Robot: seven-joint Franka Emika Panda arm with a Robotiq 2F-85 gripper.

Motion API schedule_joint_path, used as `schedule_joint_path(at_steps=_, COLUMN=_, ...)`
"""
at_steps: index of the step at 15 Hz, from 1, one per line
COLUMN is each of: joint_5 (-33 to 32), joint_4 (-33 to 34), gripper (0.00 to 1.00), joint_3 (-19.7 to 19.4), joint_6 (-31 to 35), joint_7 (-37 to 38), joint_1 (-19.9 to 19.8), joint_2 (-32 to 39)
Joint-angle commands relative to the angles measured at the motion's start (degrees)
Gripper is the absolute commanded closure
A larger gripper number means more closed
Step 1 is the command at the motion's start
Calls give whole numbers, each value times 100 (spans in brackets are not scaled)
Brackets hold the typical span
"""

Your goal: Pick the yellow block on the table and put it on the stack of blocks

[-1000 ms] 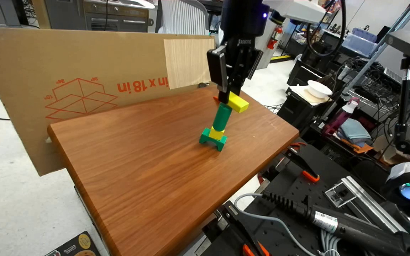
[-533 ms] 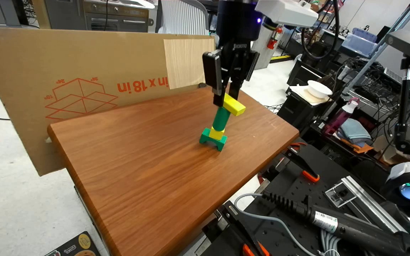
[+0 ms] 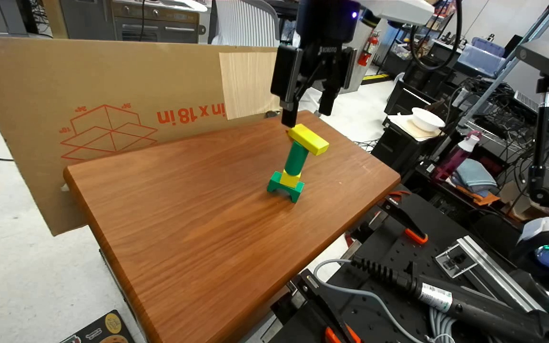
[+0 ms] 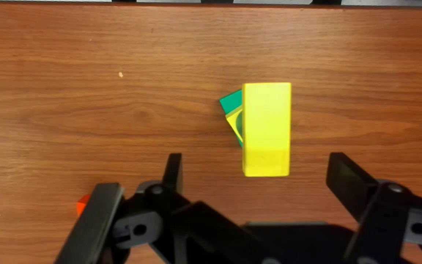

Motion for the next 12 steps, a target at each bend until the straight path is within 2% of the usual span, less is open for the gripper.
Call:
schedule_joint_path(at_steps=1, joint_5=-31, joint_4=-238, gripper=0, joint_3=-202, joint_6=45, joint_7=-102, joint_1=-161, joint_2=-473)
schedule_joint_path(at_steps=5, joint_5=-244, joint_4=-140, gripper=0, joint_3=-536, joint_6=109, joint_7=-38, joint_1=-370, joint_2=-413)
schedule_joint_path(at_steps=7, joint_5=-562, joint_4=-133, gripper=0, joint_3=-683, joint_6=275, joint_7=-28, joint_1=-452, joint_2=-256)
schedule_joint_path(at_steps=8, joint_5=-325, joint_4=-48, gripper=0, joint_3=-585, joint_6=44, joint_7=-21, joint_1=-413, joint_2=-309)
schedule_joint_path(at_steps=12, joint_5=-355, joint_4=-60, gripper=0, joint_3=-591, joint_6=68, joint_7=-18, joint_1=-434, joint_2=-286)
